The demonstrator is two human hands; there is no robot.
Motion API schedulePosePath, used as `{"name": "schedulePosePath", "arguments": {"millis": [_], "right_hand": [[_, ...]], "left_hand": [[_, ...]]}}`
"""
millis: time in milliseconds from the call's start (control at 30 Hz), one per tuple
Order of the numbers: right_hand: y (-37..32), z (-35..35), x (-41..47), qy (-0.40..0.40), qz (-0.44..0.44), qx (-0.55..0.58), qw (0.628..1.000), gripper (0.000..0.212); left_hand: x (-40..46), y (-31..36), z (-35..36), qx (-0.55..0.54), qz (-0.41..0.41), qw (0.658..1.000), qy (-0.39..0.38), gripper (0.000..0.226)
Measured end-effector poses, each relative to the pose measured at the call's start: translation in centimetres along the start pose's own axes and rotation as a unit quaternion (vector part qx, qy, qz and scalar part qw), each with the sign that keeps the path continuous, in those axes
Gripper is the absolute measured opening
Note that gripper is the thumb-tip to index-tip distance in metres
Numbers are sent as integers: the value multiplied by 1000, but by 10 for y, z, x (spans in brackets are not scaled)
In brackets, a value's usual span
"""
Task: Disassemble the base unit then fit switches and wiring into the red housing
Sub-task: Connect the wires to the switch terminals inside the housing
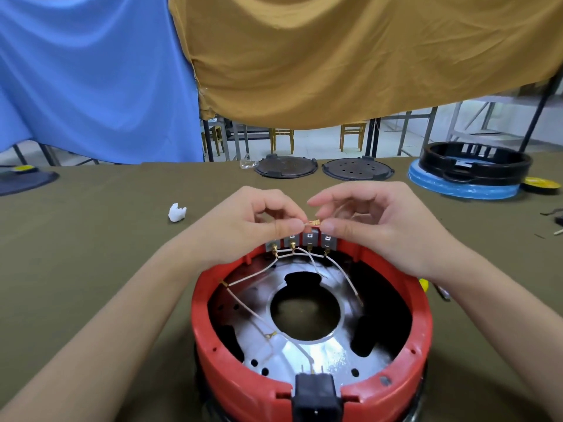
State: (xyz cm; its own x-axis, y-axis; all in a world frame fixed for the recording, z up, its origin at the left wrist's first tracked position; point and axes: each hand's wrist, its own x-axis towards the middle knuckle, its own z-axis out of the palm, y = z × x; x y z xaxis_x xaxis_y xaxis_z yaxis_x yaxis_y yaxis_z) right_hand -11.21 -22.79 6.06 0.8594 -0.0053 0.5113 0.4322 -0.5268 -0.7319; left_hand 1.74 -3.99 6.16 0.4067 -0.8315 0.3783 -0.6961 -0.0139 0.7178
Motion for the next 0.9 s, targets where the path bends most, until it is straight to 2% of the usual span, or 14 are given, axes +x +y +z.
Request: {"name": "schedulePosePath", "arguments": {"millis": [167, 267, 333, 400, 433, 500, 533, 633, 833, 900], "right_hand": [[-6, 9, 14, -22, -46, -44, 998, 13], [-8, 11, 13, -25, -82, -112, 990, 9], [-8, 12, 8, -25, -78, -134, 988, 8], [-9, 12, 3, -33, -80, -161, 983, 9], [-10, 13, 1, -44, -87, -182, 978, 9], [-13, 15, -1, -70, -90, -209, 971, 11], [-14, 16, -2, -83, -83, -209, 971, 12], [-20, 19, -7, -115, -45, -176, 977, 15], [-38, 17, 1, -175, 20, -88, 980, 16], [-41, 19, 7, -186, 26, -93, 978, 10]], "left_hand": [[1, -3, -4, -32, -8, 999, -10, 10], [0, 1, -12, 20, -23, 999, -9, 24], [-7, -1, -32, 110, -107, 988, -17, 49], [-18, -1, -53, 150, -237, 954, -103, 60], [-23, -3, -58, 142, -281, 937, -154, 54], [-24, -5, -58, 127, -290, 929, -194, 32], [-21, -6, -55, 135, -269, 936, -184, 25], [-12, -7, -47, 162, -209, 958, -111, 24], [1, -21, -15, 85, -171, 979, 67, 15], [2, -21, -18, 44, -187, 979, 75, 22]]}}
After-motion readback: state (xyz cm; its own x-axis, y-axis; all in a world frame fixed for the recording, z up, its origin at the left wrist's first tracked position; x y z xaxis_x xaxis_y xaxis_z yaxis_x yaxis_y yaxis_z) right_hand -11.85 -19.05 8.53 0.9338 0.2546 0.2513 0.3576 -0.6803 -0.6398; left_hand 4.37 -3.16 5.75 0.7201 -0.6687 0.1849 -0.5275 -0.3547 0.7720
